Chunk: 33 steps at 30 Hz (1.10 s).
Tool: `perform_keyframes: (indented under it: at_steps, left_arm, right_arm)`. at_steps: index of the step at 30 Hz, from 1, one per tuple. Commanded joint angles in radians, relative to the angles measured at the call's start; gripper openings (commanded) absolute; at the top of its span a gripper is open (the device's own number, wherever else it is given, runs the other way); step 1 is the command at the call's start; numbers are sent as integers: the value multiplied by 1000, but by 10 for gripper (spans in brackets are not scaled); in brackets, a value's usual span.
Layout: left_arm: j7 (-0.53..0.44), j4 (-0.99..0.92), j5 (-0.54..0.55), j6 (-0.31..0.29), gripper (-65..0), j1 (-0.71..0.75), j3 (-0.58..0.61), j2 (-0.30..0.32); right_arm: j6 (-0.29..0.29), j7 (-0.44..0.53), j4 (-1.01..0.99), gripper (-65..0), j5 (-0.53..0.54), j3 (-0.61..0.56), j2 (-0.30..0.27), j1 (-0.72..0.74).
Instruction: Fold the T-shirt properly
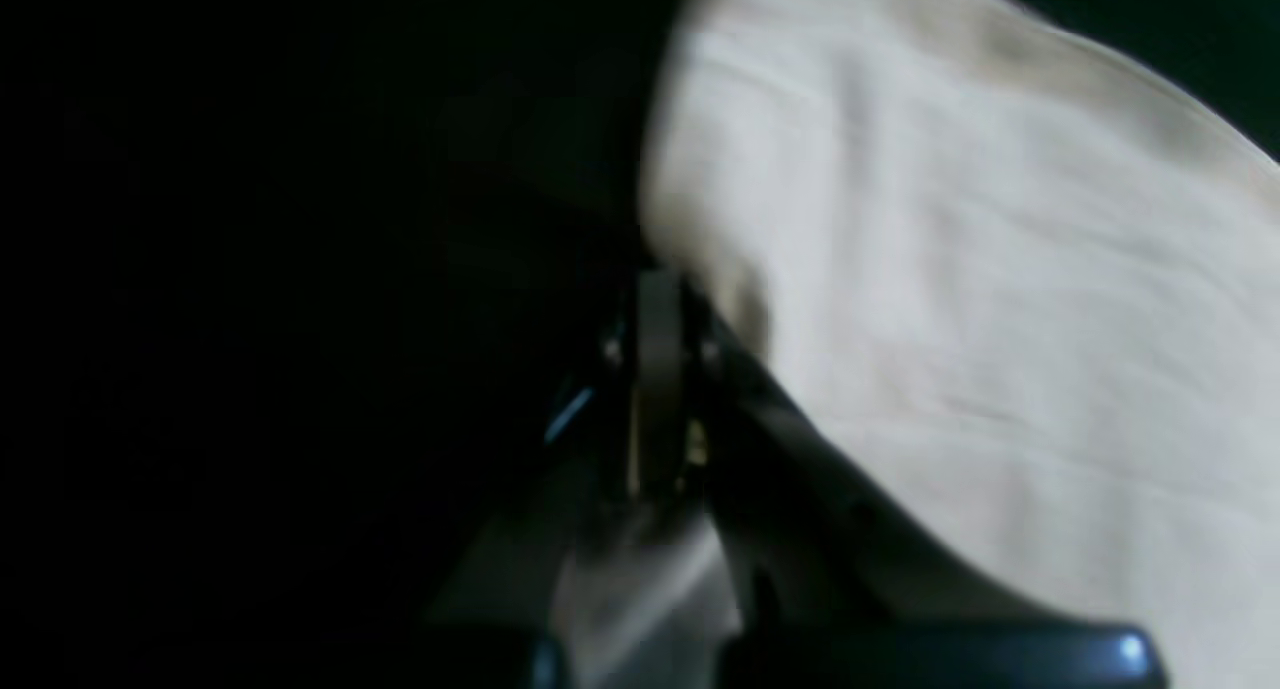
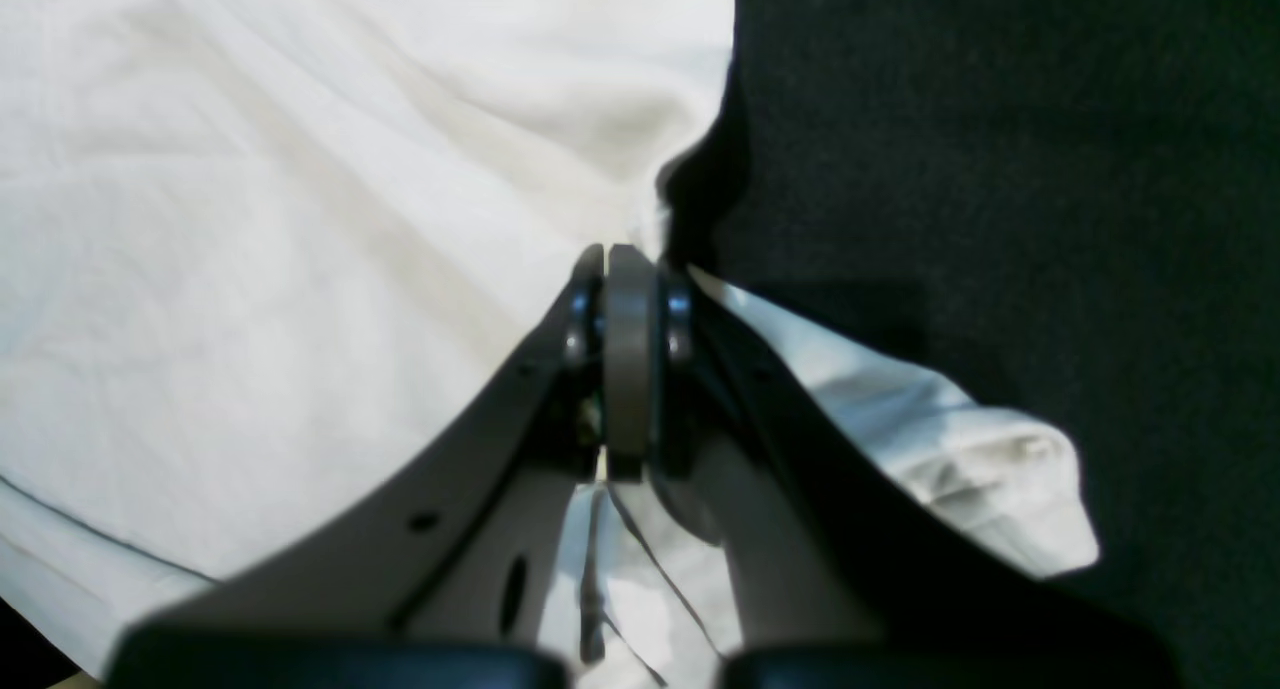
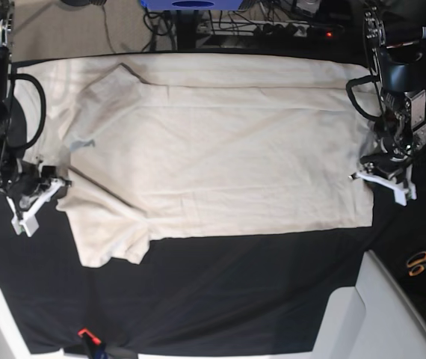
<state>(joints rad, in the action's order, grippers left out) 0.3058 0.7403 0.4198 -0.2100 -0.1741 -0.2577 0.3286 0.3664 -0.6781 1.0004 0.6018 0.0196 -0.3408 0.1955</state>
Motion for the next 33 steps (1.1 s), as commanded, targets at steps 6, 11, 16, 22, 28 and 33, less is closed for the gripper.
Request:
perform_keyframes:
  at_steps: [6,11,16,22,28,33]
  left_arm:
    - [146,-3,-14,-29,-650,37,10,-30]
    - [148,130,-14,-27,-650,118,8,-30]
    - [231,282,-14,37,-650,206,7,-24]
    - [238,450,-20,74,-650,315,-70,-26]
    - [238,471,-22,74,-650,334,-96,-9]
    - [300,526,-20,74,-650,324,-111,14]
  right_arm:
    - [7,14,15,-648,11,7,-17,23]
    - [7,14,13,-648,11,7,-17,23]
    - [7,14,13,-648,11,7,-17,23]
    - [7,14,13,-648,11,7,-17,23]
    - [7,14,11,-648,11,7,-16,22]
    - [7,14,10,-648,10,1,-10,22]
